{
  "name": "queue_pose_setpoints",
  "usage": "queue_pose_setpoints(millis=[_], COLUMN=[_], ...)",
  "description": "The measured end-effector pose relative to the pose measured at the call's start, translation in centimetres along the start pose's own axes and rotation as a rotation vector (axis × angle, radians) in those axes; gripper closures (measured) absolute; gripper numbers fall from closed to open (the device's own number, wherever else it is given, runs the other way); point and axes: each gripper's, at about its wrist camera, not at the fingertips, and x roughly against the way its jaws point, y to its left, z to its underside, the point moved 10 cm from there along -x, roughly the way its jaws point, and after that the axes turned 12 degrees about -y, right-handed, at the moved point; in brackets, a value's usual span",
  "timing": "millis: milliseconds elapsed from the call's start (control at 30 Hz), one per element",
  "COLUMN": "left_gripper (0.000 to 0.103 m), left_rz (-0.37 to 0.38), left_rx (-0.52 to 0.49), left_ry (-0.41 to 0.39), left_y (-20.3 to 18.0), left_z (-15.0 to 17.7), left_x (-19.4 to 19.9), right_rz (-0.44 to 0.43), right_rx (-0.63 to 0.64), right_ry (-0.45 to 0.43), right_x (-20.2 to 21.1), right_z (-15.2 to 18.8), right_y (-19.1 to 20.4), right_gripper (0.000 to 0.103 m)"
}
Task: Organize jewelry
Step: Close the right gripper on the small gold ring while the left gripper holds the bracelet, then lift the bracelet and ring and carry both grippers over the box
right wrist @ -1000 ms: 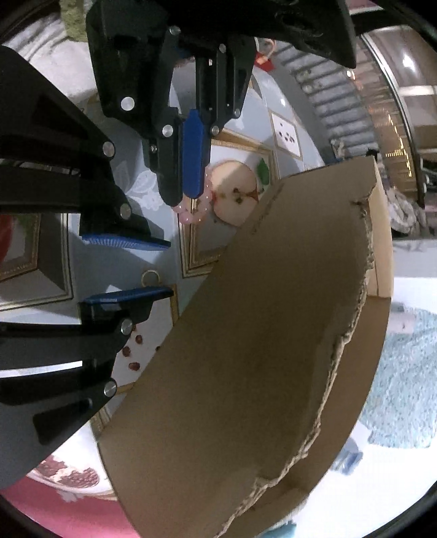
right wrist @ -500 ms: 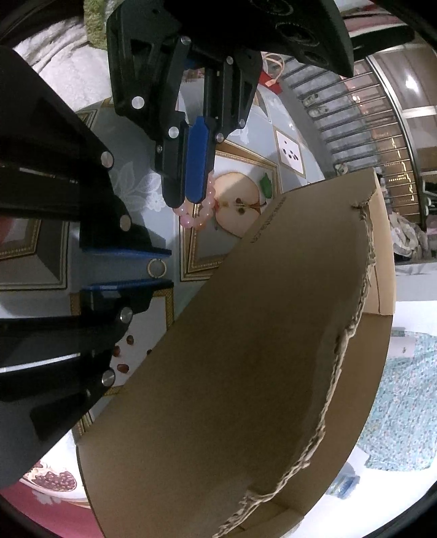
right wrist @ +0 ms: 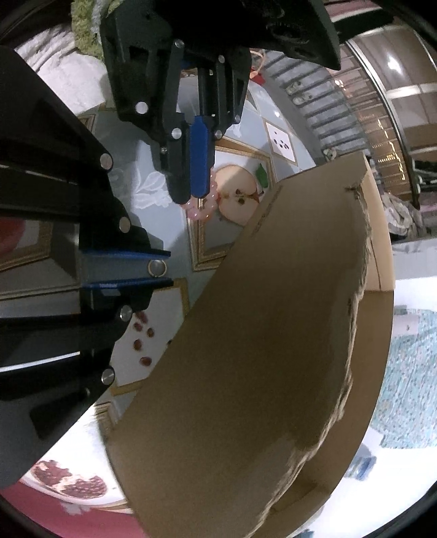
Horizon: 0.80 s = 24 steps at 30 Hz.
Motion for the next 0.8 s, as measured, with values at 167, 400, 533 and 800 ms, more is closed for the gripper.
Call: queue_pose_setpoints(millis=[167,400,533,800], left_gripper=[0.091,0.095,0.095,0.095], left_rz=[-0.012,-0.064,-0.09,-0.114], left_rx=[0.006,-0.007,-0.014,-0.02], left_ry=[0.004,0.034,0.053,0.068], left_y=[0.0,0.1,0.1,-0.7], left_z=[-0.1,-0.4,-0.6,-1.0], left_x=[-0.1,-0.6,-0.7,-0.8], right_rz=[0.02,0.024,0.027,0.038], right_rx=[-0.062,-0.161,-0.185,-0.194], right_ry=[-0.018,-0.046,-0.071,-0.119], right_x=[0.9,1.9,2.7,4.5], right_z=[0.2,0.3,0.0,-1.0], right_y=[-0.8,-1.4,-1.2,-0.7], right_gripper=[0.092,0.092,0.092,0.092])
